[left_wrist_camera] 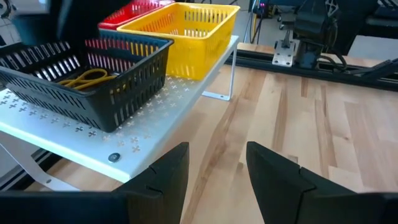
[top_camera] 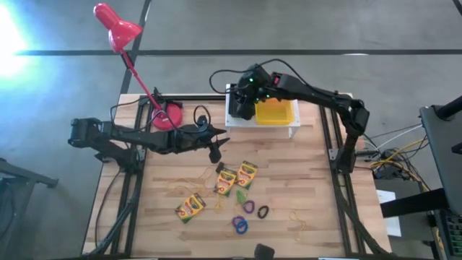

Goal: Pick & Place Office Desk Supplies
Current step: Put the black rubber band into the black bin on the shelf, then put the yellow crayon box into the yellow bin on the shelf

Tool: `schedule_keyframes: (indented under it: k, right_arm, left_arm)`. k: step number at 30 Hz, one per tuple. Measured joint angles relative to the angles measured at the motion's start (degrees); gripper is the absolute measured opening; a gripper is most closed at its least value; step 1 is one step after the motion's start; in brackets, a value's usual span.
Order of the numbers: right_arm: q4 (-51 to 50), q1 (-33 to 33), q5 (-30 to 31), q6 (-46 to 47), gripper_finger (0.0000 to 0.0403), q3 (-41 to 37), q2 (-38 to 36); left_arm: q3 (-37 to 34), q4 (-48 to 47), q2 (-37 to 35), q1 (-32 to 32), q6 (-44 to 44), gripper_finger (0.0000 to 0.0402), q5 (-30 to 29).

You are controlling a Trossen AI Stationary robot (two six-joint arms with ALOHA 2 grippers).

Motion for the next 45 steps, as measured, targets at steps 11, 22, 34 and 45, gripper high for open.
schedule_keyframes:
  k: [11, 22, 34, 45]
  right_arm:
    - [-6.7, 1.0, -0.6, 1.4, 0.0134, 1.5, -3.1]
    - [-4.4, 8.1, -0.5, 1.6, 0.0123, -2.0, -8.5]
    - [5.9, 31.2, 38.1, 6.7, 0.0087, -22.3, -16.6]
    - [6.6, 9.3, -0.8, -0.6, 0.0119, -14.8, -18.4]
  left_arm:
    - [0.0, -1.2, 0.0, 0.0, 0.0, 0.0163, 0.0]
    - [0.0, -1.0, 0.0, -1.3, 2.3, 0.0163, 0.0]
    - [0.0, 4.0, 0.0, -5.7, 7.8, 0.0163, 0.0]
    - [0.0, 2.9, 0.0, -5.7, 7.5, 0.0163, 0.4]
